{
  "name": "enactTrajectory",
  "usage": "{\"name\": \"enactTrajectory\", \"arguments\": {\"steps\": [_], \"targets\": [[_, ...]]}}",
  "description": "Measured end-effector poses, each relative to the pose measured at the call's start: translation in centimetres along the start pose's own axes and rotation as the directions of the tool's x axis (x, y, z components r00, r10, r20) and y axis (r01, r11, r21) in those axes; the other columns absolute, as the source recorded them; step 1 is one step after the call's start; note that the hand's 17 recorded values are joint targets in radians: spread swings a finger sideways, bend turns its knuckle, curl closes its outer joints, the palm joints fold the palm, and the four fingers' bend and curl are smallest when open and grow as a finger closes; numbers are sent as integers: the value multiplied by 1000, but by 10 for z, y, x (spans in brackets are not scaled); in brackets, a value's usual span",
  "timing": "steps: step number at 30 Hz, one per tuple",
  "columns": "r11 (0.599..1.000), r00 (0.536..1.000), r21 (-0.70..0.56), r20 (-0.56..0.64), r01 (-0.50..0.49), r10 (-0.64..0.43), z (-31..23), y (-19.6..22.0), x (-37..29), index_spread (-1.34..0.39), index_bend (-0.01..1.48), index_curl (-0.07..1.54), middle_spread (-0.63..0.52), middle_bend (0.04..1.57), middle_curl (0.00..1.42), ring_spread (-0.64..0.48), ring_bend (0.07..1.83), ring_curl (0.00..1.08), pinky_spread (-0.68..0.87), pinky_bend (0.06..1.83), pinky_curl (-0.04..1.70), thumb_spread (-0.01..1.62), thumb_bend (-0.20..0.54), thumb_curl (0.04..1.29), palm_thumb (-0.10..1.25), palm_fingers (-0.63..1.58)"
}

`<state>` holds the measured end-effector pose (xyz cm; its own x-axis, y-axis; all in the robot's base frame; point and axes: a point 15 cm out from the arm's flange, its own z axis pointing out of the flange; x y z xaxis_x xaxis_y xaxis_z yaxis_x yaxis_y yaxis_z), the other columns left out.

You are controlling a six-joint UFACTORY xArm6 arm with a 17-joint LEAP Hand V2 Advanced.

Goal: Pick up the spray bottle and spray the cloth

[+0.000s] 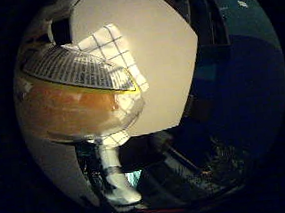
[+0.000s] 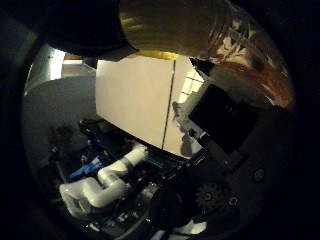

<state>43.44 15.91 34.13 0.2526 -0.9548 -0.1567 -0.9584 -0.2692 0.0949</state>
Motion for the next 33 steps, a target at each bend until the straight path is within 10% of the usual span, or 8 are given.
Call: {"name": "enactTrajectory", "arguments": {"steps": [14, 33], "targets": [[960, 855, 270, 479, 72, -199, -25, -41, -110, -186, 1146, 671, -87, 1336, 588, -160, 1453, 555, -227, 1117, 930, 902, -14, 748, 1066, 1220], [886, 576, 463, 730, -20, -368, 49, -56, -154, -189, 1145, 677, -87, 1338, 588, -150, 1455, 555, -227, 1105, 953, 843, -17, 774, 1051, 1218]]}}
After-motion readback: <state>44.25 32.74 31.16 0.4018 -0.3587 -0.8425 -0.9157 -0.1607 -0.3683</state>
